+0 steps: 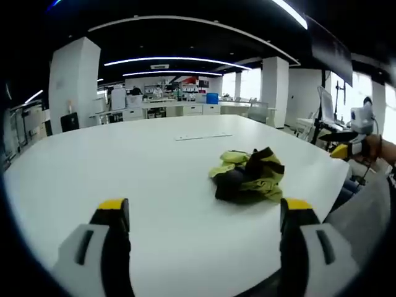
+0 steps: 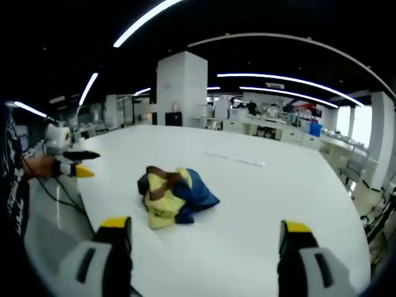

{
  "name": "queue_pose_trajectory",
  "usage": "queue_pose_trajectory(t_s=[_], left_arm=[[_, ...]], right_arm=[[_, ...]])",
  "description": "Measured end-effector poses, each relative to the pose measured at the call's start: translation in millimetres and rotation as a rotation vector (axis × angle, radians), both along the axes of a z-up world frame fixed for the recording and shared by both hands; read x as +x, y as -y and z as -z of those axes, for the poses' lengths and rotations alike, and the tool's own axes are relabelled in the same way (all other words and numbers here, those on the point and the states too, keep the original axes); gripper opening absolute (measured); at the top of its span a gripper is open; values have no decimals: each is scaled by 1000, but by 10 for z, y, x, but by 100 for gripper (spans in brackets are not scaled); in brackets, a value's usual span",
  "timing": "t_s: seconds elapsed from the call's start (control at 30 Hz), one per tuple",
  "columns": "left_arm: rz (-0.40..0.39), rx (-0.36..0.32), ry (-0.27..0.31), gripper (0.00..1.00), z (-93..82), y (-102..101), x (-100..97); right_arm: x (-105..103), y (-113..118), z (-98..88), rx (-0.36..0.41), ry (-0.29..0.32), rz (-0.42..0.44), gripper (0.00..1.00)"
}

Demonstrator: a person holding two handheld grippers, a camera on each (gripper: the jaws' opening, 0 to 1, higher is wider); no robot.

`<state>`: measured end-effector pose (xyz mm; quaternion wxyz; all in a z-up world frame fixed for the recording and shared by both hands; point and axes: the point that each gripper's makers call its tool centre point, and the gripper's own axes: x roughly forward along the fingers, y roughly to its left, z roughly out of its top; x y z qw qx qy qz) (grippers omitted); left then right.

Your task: Fold the garment on the visible template until the final outline fits inside the template.

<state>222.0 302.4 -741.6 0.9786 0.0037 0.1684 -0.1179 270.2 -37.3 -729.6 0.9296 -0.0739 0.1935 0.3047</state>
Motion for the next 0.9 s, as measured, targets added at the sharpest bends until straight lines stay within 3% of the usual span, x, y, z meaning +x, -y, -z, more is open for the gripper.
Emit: queue_pose_trajectory(t_s=[0.9], left_arm=[[8, 22, -25, 97, 39, 2, -19]], right_arm=[[-17, 55, -17, -4, 6, -6, 100]])
